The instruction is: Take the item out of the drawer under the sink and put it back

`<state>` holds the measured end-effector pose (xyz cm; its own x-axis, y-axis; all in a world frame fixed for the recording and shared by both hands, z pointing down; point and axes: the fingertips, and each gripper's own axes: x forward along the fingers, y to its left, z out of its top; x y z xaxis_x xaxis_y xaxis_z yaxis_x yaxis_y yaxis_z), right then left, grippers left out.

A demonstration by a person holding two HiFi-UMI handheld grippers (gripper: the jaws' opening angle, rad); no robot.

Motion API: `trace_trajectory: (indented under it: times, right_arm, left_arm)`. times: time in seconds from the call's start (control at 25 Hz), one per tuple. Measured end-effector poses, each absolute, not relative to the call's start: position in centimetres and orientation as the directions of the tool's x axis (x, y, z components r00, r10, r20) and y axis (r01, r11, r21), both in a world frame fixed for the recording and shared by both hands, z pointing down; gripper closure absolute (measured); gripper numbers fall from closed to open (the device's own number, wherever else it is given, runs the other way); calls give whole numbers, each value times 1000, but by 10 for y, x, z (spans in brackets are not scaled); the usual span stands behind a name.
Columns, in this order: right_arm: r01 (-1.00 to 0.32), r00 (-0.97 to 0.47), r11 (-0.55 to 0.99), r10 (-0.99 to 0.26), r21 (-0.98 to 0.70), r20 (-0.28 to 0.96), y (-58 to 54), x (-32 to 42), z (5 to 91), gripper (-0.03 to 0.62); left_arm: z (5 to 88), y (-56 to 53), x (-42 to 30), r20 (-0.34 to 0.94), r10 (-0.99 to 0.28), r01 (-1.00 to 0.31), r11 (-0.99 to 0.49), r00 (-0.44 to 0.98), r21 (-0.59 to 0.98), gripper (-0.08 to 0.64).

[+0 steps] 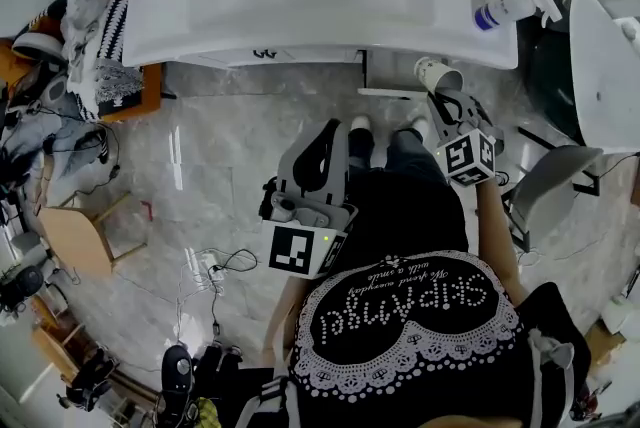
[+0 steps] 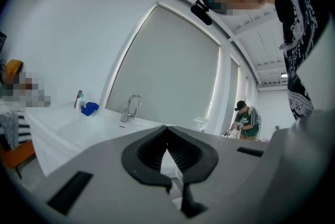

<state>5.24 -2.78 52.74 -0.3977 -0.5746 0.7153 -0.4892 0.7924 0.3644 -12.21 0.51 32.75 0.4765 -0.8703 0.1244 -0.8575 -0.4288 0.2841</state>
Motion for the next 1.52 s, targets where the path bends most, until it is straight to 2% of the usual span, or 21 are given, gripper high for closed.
trace_trajectory:
  times: [0.36, 0.96, 1.24, 1.52]
  right_arm:
    - [-423, -389, 848, -487, 317, 782, -36, 50, 578, 569]
    - [-409, -364, 877, -409, 251, 837, -51, 50, 640, 569]
    - [-369, -348, 902, -359, 225, 866, -60, 49, 666, 569]
    - [-384, -334, 905, -323, 185, 886, -72, 49, 695, 569]
  left_arm:
    - [330, 5, -122, 152, -877, -871, -406, 457, 277, 557]
    - [335, -2, -118, 191, -871, -880, -403, 453, 250, 557]
    - [335, 3, -123, 221, -887, -903, -349, 404, 252, 557]
    - [342, 13, -127, 268, -886, -917, -319, 379, 240, 556]
